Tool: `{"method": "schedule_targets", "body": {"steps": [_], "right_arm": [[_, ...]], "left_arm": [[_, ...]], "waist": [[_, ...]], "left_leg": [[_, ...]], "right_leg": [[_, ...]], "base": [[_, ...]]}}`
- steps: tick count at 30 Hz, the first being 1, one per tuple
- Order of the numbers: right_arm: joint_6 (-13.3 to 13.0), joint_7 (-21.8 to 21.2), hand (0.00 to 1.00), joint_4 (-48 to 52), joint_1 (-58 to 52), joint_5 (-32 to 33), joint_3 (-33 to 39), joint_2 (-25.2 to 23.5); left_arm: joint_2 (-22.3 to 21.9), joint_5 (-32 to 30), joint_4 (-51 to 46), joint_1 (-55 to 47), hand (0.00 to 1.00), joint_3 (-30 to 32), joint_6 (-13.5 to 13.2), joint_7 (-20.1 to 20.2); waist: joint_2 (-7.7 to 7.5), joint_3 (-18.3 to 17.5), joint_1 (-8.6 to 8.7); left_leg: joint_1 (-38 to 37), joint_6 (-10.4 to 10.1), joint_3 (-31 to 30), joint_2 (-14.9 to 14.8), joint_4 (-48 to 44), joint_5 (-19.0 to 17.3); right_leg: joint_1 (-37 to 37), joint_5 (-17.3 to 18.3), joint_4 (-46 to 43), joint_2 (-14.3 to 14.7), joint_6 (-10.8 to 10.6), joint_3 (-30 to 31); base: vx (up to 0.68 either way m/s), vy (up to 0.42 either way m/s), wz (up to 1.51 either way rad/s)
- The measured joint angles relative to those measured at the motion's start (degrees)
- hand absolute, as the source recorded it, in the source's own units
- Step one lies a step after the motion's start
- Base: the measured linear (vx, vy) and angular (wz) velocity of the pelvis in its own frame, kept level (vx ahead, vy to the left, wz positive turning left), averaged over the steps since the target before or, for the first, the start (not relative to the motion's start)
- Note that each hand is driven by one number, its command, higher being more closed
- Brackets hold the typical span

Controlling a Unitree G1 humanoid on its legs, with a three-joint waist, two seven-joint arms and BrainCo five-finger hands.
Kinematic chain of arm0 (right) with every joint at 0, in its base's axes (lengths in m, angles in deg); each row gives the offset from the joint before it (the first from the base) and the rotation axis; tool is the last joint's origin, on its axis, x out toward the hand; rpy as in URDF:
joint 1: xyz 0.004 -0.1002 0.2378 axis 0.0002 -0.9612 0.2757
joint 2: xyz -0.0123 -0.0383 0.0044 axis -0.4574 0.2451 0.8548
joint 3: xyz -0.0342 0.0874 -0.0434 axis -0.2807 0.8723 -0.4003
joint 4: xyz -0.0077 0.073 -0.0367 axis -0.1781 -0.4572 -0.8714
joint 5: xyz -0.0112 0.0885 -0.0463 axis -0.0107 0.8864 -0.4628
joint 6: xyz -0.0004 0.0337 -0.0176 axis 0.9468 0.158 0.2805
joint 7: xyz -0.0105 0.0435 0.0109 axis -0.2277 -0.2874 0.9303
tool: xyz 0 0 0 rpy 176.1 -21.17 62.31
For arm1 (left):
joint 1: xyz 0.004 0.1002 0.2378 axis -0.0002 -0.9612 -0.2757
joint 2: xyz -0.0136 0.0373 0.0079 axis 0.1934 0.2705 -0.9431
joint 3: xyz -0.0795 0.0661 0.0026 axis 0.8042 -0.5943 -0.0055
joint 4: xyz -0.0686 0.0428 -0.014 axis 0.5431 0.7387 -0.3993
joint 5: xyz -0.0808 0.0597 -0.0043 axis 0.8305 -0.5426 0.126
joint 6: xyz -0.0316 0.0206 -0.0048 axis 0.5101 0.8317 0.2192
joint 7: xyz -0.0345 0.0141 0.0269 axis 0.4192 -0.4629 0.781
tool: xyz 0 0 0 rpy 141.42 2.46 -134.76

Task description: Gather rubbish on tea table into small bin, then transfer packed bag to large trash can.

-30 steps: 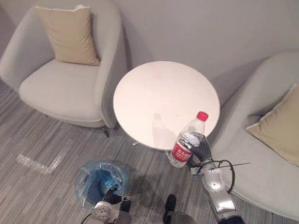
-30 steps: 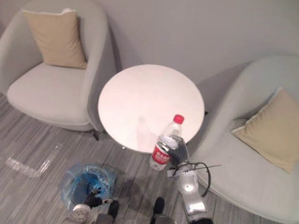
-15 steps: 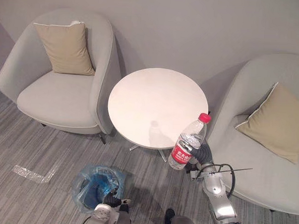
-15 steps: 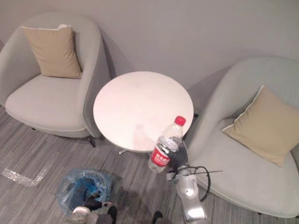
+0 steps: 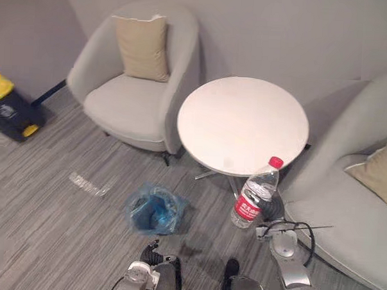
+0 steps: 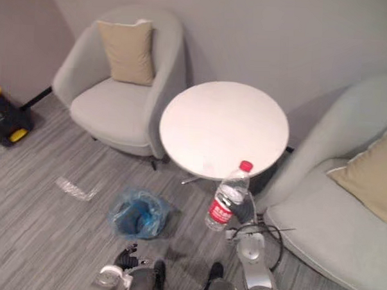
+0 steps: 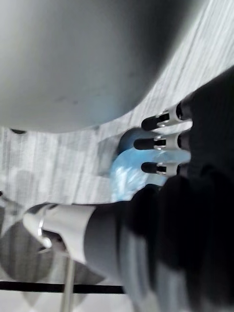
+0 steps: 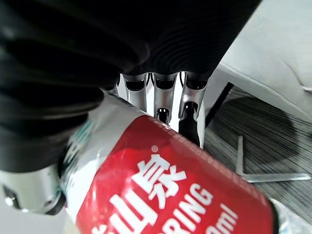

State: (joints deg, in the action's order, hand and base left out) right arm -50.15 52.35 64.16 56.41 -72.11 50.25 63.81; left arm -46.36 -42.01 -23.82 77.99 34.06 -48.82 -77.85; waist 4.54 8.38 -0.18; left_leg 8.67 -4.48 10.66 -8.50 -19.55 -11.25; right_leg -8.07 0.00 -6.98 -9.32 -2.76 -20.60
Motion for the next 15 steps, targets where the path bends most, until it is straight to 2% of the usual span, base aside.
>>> {"method": "schedule_targets", "body": {"steps": [1,3,4,6,10,13,15], "right_arm": [[0.0,0.0,1.00,-0.3,0.0,0.0,0.2,0.3],[0.4,-0.2,1.00,-0.5,-0.5,0.0,0.0,-1.8],[0.4,-0.2,1.00,-0.5,-0.5,0.0,-0.1,-1.9],[0.4,-0.2,1.00,-0.5,-0.6,0.0,-0.3,-2.0],[0.4,-0.2,1.00,-1.6,0.2,0.0,-1.3,-2.0],[0.6,-0.2,1.00,-3.9,0.8,-0.1,-2.0,-2.0],[0.8,-0.2,1.00,-4.8,0.7,-0.1,-2.0,-2.0]], "left_arm": [[0.1,0.1,0.0,-0.3,0.00,-0.2,0.0,0.0],[1.6,0.1,0.0,0.1,0.00,-1.1,0.0,-0.3],[1.7,0.0,0.1,0.1,0.00,-1.3,0.0,-0.3],[1.7,0.0,0.1,-0.4,0.00,-1.3,0.0,-0.4],[2.5,0.0,0.1,-0.6,0.00,-1.0,0.0,-0.8],[2.6,0.1,0.1,-0.6,0.00,-0.5,0.0,-1.3],[2.6,0.1,0.3,-0.6,0.00,0.2,0.0,-1.6]], "waist": [[0.17,-0.1,0.08],[-2.18,-0.6,-0.22],[-2.53,-0.7,-0.20],[-2.36,-1.2,-0.25],[-2.02,-2.0,-0.76],[-1.75,-1.8,-1.07],[-1.94,-1.8,-0.96]], "left_leg": [[-0.7,-0.3,-0.1,0.2,3.0,-1.1],[-1.1,0.3,-0.6,3.5,6.7,1.1],[-1.4,0.7,-1.0,4.3,7.0,1.4],[-1.9,1.8,-2.0,6.3,7.3,1.1],[-1.5,2.3,-2.1,7.0,6.9,0.2],[-0.5,2.6,-2.4,5.9,2.6,-2.6],[-0.3,2.7,-3.0,6.0,-0.2,-4.3]], "right_leg": [[0.1,-0.7,0.9,0.4,-0.9,-0.4],[1.7,-2.1,4.4,-0.7,-2.9,1.5],[2.2,-2.3,4.9,-1.0,-3.2,2.3],[4.2,-2.8,5.9,-2.2,-3.9,3.5],[4.2,-2.8,6.4,-2.5,-4.0,4.2],[3.1,0.3,1.7,-2.5,-4.9,4.0],[1.7,3.9,-4.8,-3.6,-5.4,3.9]], "base": [[-0.07,0.205,0.54],[-0.03,0.182,0.50],[0.00,0.172,0.49],[0.01,0.184,0.35],[0.08,0.060,0.08],[0.15,-0.005,0.03],[0.17,0.018,0.24]]}}
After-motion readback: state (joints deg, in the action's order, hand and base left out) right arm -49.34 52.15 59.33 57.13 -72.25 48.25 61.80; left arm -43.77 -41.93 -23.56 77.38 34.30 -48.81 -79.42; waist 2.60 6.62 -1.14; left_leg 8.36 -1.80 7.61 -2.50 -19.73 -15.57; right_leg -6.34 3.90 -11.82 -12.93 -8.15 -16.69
